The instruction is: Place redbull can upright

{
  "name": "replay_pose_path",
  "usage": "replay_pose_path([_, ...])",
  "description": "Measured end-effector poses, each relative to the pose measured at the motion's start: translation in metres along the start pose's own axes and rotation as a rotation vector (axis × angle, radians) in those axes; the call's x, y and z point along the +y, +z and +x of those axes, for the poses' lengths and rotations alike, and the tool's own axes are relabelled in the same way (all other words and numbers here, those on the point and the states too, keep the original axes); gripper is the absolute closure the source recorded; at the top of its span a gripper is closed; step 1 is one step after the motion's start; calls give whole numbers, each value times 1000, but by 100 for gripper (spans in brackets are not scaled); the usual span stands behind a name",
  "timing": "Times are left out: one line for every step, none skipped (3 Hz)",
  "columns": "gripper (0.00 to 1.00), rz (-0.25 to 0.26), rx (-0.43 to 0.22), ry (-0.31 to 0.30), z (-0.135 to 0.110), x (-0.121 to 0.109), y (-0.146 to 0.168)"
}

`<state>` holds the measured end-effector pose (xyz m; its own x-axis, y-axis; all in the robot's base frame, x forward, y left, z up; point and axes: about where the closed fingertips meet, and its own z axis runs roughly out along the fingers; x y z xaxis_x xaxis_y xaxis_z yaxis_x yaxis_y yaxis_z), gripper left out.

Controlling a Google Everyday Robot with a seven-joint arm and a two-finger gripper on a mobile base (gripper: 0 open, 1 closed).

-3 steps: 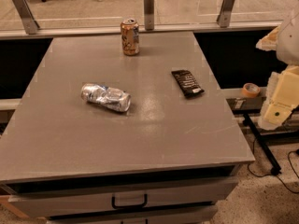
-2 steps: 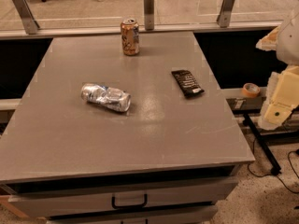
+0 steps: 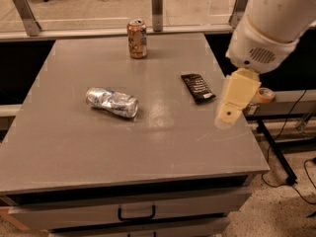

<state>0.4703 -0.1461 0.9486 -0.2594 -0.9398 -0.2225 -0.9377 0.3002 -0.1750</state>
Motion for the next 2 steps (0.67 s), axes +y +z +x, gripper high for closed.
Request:
replay_pose_path([0,-34,4,54,-55,2,34])
replay_pose_path([0,-129,8,22,-117,4,64])
